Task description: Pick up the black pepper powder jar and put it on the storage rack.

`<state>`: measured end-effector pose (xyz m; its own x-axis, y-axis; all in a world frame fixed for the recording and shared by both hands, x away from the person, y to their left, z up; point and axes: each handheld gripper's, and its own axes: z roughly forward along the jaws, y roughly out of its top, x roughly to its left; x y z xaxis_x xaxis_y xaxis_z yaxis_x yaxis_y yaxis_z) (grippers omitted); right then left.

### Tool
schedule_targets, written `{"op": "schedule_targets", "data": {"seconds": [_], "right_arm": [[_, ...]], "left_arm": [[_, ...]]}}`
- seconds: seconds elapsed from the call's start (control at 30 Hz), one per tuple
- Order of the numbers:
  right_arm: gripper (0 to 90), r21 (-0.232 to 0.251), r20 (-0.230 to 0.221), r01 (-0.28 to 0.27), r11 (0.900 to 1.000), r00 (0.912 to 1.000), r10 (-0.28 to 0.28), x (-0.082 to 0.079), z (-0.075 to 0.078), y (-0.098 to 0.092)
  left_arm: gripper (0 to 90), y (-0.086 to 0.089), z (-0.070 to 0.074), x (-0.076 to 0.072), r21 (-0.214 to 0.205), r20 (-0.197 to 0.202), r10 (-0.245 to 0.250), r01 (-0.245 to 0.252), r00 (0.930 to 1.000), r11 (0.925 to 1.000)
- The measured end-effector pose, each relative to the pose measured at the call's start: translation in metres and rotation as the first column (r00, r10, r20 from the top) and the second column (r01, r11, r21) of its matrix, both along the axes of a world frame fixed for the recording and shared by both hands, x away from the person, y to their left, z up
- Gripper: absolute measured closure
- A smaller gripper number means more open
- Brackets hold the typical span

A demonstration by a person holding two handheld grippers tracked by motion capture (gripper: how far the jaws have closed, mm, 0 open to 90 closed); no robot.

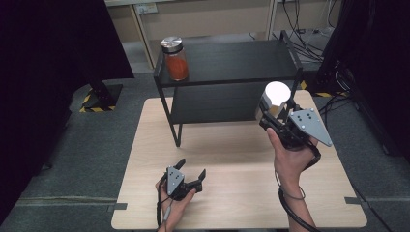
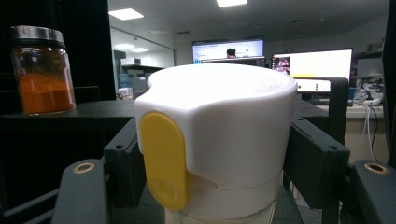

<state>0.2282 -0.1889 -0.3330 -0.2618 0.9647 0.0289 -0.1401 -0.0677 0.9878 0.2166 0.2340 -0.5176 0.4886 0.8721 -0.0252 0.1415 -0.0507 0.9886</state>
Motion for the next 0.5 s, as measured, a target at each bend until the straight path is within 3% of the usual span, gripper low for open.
{"op": "schedule_targets", "data": {"seconds": [0.5], "right_arm": [[30.7,0.001,0.018,-0.001,1.0,0.9998,0.001,0.005,0.013,0.001]], "left_arm": [[11.2,0.0,0.0,0.0,-0.001,-0.003,0.0,0.0,1.0,1.0]]}}
